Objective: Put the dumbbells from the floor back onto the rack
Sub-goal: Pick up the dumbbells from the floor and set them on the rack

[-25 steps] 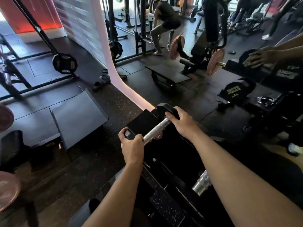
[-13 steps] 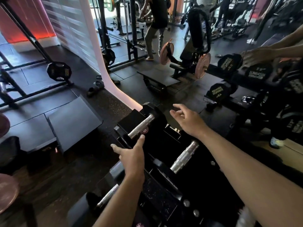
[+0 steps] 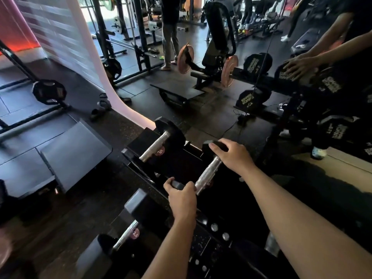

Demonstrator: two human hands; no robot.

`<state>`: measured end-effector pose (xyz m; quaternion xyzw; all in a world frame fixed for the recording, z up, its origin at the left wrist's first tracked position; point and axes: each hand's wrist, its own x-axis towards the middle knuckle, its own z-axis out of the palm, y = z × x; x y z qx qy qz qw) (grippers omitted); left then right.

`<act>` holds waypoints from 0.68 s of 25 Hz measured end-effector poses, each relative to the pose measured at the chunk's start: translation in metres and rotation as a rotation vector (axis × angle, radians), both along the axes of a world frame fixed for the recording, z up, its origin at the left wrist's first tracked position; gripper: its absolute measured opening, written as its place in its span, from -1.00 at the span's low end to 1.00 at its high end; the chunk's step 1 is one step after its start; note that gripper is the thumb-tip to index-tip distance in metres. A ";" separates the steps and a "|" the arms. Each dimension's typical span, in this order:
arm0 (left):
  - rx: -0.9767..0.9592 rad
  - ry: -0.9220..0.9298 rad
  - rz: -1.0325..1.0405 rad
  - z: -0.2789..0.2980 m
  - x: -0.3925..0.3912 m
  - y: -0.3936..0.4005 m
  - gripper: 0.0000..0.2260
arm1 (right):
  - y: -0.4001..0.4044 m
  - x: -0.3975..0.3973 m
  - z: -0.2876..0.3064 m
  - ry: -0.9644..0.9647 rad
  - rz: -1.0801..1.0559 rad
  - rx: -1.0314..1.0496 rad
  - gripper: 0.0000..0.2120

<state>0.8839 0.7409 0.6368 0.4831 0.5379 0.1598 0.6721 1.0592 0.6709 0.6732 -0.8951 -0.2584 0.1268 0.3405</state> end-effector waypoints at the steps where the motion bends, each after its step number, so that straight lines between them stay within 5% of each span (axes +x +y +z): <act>1: 0.003 0.011 0.003 -0.003 -0.002 -0.002 -0.44 | 0.004 0.001 0.000 0.027 -0.006 0.015 -0.43; 4: -0.031 0.006 0.007 -0.012 -0.010 -0.001 -0.44 | 0.013 -0.001 -0.003 0.059 -0.002 0.017 -0.54; 14: 0.032 -0.030 0.018 -0.023 -0.009 0.002 -0.54 | -0.001 0.001 -0.023 0.122 -0.063 0.082 -0.44; 17: 0.019 -0.034 -0.003 -0.020 -0.011 0.000 -0.42 | -0.002 -0.001 -0.015 0.174 -0.023 0.060 -0.39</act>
